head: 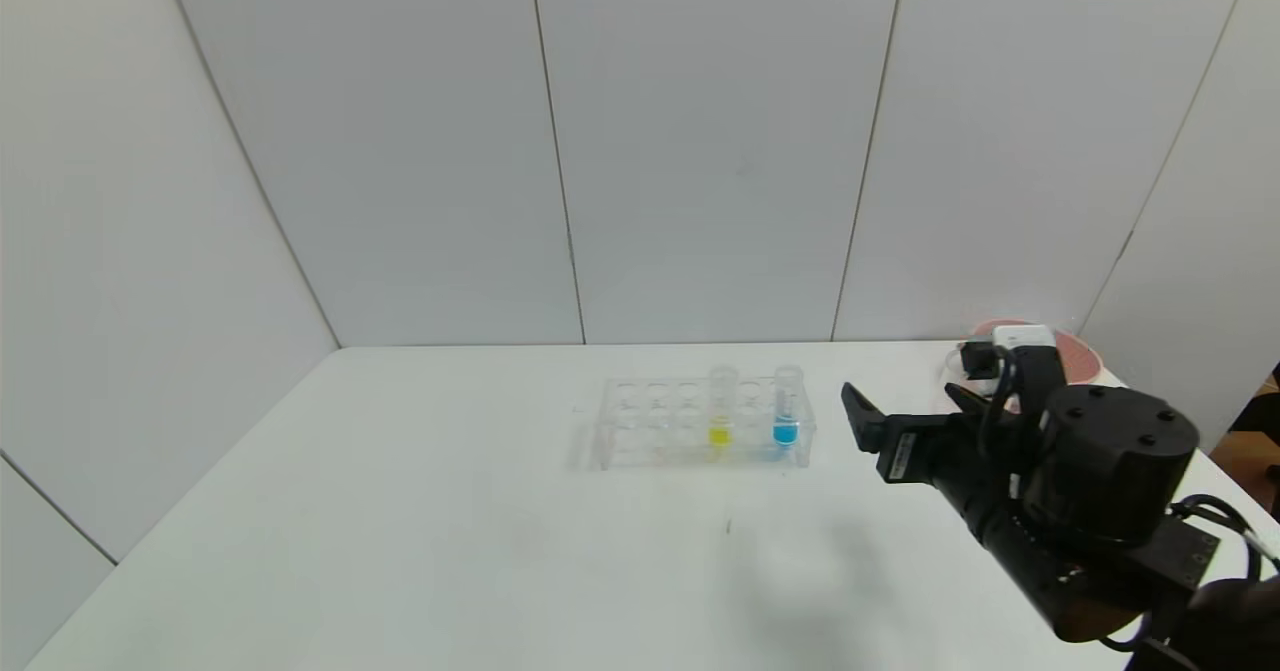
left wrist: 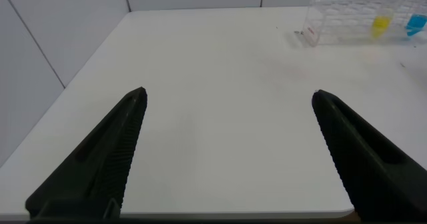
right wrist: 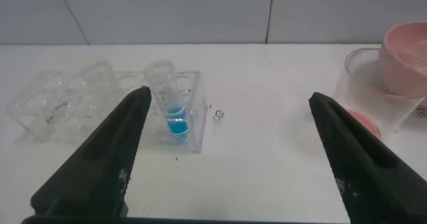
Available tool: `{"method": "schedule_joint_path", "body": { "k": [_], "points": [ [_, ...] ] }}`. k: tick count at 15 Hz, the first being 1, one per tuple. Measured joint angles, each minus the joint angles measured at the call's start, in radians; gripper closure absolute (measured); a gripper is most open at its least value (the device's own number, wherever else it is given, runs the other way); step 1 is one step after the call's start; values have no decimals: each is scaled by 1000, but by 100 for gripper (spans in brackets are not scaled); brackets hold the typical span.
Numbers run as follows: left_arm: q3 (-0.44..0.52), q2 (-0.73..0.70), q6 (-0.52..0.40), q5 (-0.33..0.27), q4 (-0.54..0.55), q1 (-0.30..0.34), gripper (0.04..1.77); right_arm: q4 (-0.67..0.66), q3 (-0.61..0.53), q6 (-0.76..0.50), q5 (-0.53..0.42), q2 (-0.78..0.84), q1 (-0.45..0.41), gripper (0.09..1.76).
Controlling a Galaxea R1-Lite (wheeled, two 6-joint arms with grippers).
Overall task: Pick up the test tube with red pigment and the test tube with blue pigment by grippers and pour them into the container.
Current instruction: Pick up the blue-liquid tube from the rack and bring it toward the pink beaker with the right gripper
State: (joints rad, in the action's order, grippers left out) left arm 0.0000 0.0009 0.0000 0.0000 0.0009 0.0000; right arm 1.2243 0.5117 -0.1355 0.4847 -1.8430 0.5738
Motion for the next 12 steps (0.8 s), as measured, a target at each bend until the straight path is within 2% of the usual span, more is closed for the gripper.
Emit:
{"method": "schedule_joint_path", "body": {
  "k": [6, 12],
  "points": [
    [0, 0, 0, 0, 0, 0, 5, 7, 142, 11, 20, -179, 66, 15],
    [0, 0, 0, 0, 0, 0, 5, 11, 224, 13, 60, -293, 74, 15]
  ]
}}
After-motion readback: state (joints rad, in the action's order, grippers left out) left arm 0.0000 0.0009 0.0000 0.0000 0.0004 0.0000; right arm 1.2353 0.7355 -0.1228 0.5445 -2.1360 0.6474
